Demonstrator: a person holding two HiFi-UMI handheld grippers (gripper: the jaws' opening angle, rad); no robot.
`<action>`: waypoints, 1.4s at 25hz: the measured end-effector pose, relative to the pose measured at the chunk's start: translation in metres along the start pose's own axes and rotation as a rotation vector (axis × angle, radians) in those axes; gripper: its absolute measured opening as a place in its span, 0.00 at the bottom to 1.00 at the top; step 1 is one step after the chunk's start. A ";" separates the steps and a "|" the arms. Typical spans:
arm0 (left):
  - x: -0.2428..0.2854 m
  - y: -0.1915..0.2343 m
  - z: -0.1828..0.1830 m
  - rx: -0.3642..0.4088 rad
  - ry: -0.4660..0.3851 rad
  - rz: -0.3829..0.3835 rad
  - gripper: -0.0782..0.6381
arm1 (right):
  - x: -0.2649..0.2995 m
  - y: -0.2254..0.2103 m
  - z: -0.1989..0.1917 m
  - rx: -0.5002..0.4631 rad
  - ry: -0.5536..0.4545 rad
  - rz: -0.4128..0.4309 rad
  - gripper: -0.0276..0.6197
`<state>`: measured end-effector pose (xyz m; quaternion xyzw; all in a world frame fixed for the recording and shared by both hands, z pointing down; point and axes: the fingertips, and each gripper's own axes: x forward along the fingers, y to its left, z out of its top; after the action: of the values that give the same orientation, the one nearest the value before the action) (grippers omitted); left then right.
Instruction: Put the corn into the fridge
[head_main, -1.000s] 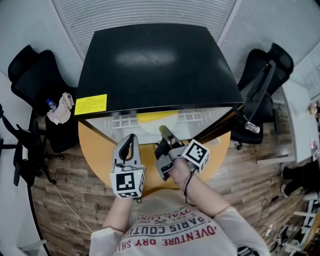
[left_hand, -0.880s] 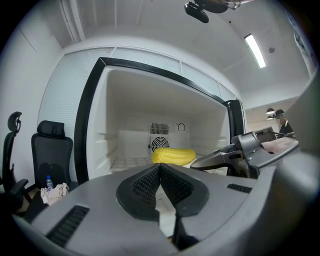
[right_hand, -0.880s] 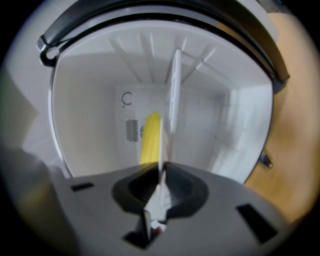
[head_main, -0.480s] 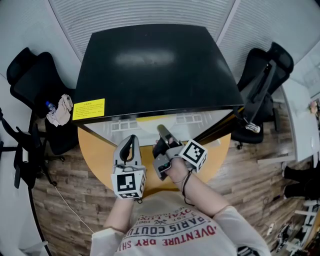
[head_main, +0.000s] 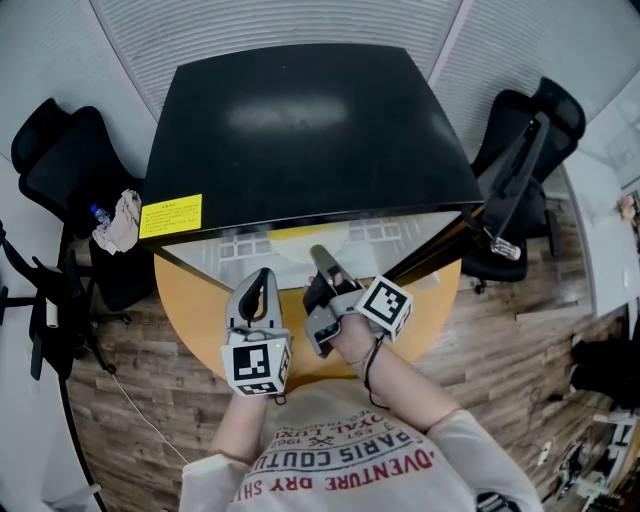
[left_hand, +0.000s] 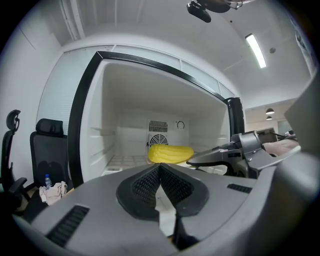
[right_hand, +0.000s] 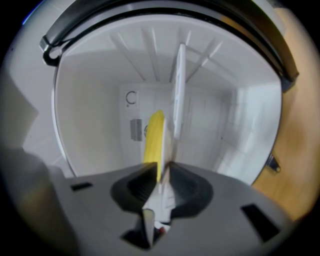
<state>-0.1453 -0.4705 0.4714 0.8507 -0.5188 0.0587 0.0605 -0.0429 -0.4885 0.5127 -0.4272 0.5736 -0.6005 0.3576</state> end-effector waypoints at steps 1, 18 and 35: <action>-0.001 0.000 0.001 -0.001 -0.002 0.001 0.15 | 0.000 0.001 0.000 -0.006 0.001 0.007 0.17; -0.036 -0.029 0.001 0.009 -0.019 0.009 0.15 | -0.067 -0.007 -0.030 -0.171 0.121 0.003 0.11; -0.068 -0.057 -0.003 -0.005 -0.016 -0.002 0.15 | -0.106 0.025 -0.036 -1.264 0.158 0.062 0.09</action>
<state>-0.1255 -0.3852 0.4606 0.8515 -0.5186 0.0504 0.0582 -0.0374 -0.3793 0.4776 -0.4935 0.8539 -0.1651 0.0103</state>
